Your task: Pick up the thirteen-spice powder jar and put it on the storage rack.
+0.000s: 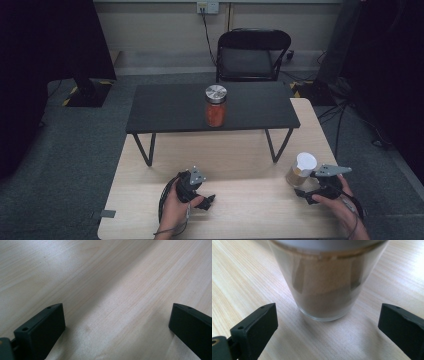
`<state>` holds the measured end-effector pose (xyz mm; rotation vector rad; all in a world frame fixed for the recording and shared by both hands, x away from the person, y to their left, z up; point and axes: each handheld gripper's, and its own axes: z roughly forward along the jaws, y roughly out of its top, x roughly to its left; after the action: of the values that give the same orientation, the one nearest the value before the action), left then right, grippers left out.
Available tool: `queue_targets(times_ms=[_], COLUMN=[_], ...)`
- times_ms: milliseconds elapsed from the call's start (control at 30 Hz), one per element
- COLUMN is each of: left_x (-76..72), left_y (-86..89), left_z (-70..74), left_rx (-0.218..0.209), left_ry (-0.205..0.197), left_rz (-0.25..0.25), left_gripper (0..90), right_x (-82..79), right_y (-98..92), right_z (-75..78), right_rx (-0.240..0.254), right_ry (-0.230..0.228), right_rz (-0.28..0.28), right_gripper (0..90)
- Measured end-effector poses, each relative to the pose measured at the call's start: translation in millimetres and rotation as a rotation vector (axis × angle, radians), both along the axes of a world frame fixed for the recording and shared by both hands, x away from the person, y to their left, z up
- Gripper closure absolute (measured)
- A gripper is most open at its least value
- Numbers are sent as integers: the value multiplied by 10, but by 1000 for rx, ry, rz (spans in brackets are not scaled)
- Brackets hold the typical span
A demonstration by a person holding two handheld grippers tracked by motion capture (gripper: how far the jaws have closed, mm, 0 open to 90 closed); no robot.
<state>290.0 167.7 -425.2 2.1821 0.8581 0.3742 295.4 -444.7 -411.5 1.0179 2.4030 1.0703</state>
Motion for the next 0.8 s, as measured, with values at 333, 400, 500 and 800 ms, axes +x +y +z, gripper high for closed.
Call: queue_targets(times_ms=[333, 400, 500, 800], left_x=[0, 0, 0, 0], left_y=[0, 0, 0, 0], left_z=[0, 0, 0, 0], left_rx=[0, 0, 0, 0], left_ry=[0, 0, 0, 0], left_rz=[0, 0, 0, 0], left_gripper=[0, 0, 0, 0], right_x=[-12, -23, -22, -45], right_y=[27, 43, 61, 78], right_z=[101, 125, 146, 130], right_rx=[44, 47, 57, 118], right_ry=[-25, -34, -43, -84], right_rz=[-18, -29, -38, -57], right_gripper=[14, 10, 13, 114])
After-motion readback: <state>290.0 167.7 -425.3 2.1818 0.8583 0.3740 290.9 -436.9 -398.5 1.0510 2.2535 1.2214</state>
